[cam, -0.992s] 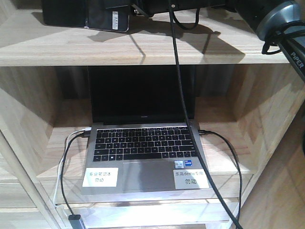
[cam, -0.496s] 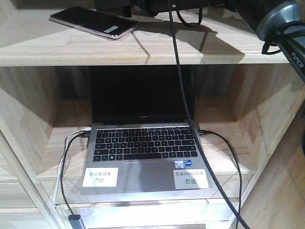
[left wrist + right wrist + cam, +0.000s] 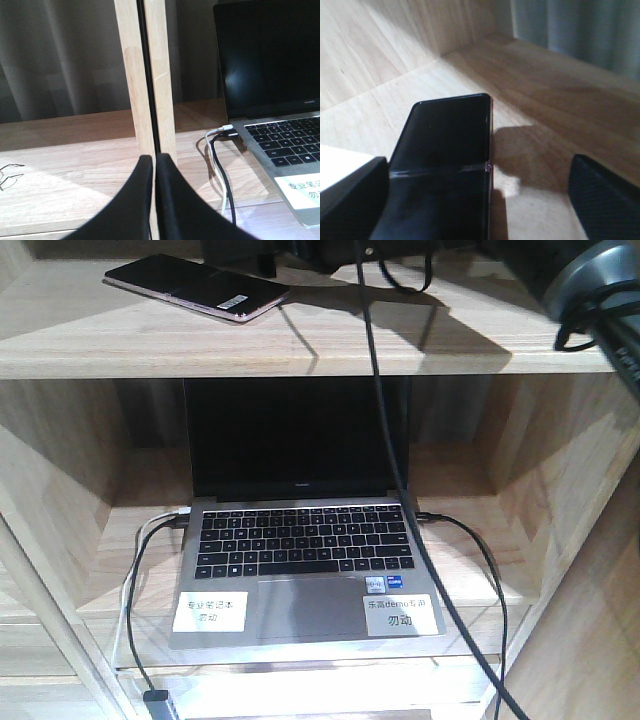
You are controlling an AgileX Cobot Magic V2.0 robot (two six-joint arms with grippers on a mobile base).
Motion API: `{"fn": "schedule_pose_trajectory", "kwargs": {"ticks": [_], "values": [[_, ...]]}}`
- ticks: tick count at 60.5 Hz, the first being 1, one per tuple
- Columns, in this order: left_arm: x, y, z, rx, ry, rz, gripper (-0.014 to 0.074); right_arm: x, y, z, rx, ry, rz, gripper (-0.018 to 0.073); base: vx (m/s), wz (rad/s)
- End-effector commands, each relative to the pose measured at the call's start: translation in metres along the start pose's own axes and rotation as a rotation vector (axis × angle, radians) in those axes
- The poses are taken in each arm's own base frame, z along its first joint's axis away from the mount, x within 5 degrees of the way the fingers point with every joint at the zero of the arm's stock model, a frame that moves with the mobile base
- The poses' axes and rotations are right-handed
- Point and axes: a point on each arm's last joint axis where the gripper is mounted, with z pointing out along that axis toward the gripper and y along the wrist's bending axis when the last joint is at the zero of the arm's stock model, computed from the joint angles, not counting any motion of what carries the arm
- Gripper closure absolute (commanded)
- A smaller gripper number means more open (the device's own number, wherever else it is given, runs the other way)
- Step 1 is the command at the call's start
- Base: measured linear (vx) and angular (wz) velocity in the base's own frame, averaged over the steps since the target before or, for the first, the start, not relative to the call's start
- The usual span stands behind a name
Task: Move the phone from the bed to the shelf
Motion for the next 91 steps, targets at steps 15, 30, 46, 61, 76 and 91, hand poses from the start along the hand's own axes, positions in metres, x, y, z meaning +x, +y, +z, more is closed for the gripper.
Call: {"fn": "schedule_pose_trajectory", "kwargs": {"ticks": [15,30,46,61,76,91], "values": [[-0.016,0.001,-0.003,-0.004,-0.109,-0.009,0.0596,-0.053,0.041,-0.069,0.138,-0.115,-0.057,0.0119,0.00,0.00],[-0.016,0.001,-0.003,-0.004,-0.109,-0.009,0.0596,-0.066,0.057,-0.094,0.184,-0.133,-0.112,0.0381,0.00,0.00],[-0.016,0.001,-0.003,-0.004,-0.109,-0.009,0.0596,-0.071,0.064,-0.109,0.238,-0.129,-0.172,0.0562,0.00,0.00],[-0.016,0.001,-0.003,-0.004,-0.109,-0.009,0.0596,-0.061,0.063,-0.117,0.319,-0.165,-0.178,0.0562,0.00,0.00],[-0.016,0.001,-0.003,-0.004,-0.109,-0.009,0.0596,-0.029,0.081,-0.150,0.409,-0.224,-0.235,0.0562,0.00,0.00],[-0.016,0.001,-0.003,-0.004,-0.109,-0.009,0.0596,0.012,0.104,-0.189,0.499,-0.275,-0.234,0.0562,0.00,0.00]]}}
